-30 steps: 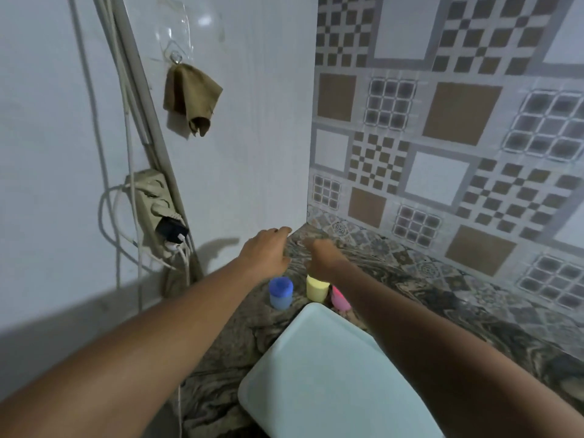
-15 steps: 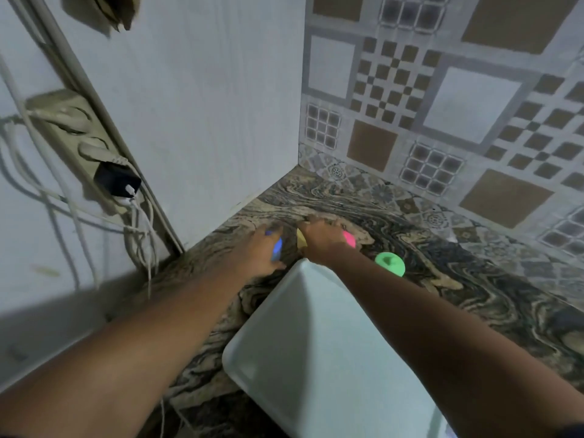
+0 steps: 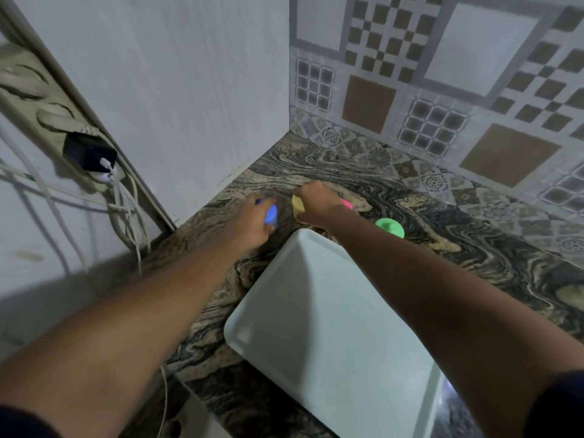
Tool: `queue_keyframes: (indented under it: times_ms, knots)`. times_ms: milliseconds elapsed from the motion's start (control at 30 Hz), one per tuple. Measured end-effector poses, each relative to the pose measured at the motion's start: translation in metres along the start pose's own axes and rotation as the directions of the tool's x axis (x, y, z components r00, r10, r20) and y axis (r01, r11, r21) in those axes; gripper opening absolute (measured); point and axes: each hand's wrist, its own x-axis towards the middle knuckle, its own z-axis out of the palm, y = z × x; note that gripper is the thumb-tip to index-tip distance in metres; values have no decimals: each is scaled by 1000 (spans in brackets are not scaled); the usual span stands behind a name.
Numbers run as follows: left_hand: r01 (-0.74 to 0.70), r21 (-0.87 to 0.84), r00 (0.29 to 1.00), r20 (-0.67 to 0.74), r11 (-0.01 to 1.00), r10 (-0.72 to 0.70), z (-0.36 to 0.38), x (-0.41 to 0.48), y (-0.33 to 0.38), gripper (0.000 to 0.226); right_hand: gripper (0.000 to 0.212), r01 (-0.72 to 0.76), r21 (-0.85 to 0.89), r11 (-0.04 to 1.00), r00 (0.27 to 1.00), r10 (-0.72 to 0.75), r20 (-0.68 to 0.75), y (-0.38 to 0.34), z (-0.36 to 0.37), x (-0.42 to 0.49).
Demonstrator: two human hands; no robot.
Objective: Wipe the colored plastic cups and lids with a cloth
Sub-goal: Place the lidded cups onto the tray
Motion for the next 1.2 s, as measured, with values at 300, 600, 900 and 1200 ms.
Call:
queue_keyframes:
  times_ms: [300,600,900,1200]
  knots:
    - [-126,-25,988,-89,992,123,-44,2,27,67,37,-29,87,996,981,44,-186,0,-45,-31]
    - [-248,-6,969,-13,969,247,-18,-37,64,66,56,-175,101,979,963,192,-188,-3,-9,-129]
    - [-234,45,969,91,971,229,17,-60,67,67,47,-200,66,977,969,208,-134,-11,29,-145]
    - [-221,96,970,123,970,209,31,-59,56,70,62,-184,91,979,974,194,-113,-8,39,-139]
